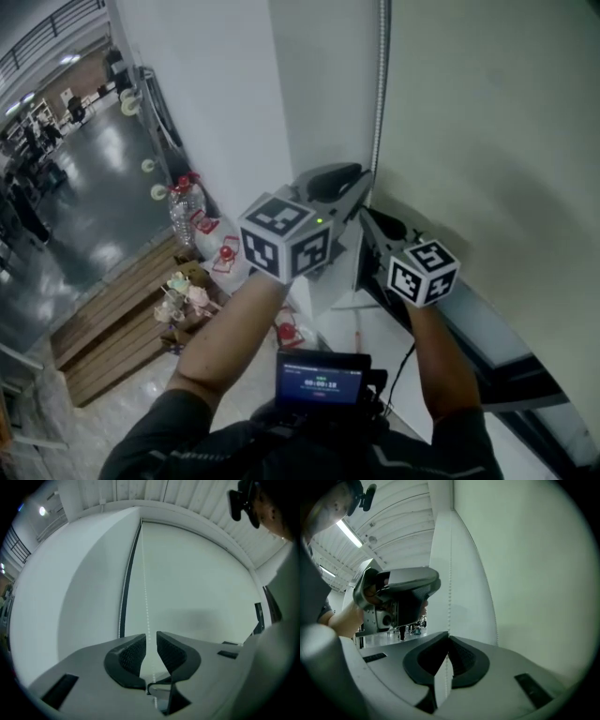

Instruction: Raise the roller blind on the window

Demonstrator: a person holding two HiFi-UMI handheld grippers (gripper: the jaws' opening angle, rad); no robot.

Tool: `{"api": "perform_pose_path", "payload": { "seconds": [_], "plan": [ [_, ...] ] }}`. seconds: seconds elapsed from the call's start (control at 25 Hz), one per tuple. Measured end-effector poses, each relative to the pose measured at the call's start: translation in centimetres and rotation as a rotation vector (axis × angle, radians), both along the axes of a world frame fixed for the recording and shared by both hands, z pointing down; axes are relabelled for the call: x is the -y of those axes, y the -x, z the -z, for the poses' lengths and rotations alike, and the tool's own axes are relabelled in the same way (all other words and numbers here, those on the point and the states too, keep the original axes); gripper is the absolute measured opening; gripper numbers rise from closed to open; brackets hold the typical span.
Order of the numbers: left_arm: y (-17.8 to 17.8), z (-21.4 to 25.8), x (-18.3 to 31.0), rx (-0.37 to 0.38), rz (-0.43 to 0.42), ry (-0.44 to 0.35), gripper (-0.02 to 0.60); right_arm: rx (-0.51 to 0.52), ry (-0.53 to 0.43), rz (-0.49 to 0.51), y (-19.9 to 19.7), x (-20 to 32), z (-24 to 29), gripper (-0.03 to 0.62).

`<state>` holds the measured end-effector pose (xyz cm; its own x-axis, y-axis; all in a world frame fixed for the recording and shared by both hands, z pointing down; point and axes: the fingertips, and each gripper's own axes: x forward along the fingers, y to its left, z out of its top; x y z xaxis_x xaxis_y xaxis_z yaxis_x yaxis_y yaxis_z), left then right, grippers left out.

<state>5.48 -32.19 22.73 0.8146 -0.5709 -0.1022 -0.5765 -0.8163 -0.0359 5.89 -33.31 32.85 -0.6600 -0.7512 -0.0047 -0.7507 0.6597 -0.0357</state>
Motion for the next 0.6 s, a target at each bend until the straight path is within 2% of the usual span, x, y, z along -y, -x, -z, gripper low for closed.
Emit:
{"api": "perform_pose_path", "payload": {
  "seconds": [0.24,0.32,0.6],
  "plan": [
    [-1.5,0.2,1.2,0.045,-0.009,-0.011,0.067,-0.002,-0.002,0.002,0.3,-0.4,-0.1,0.002],
    [-1.8,0.0,1.3,0.063,-0.002,-0.023,0.012,-0.001,-0.003,0.001,0.2,-0.4,0.1,0.002],
    [-1.9,-0.1,0.6,0.044,-0.006,-0.045,0.008,0.009,-0.002,0.001,0.3,-1.0,0.3,0.002]
  ]
}}
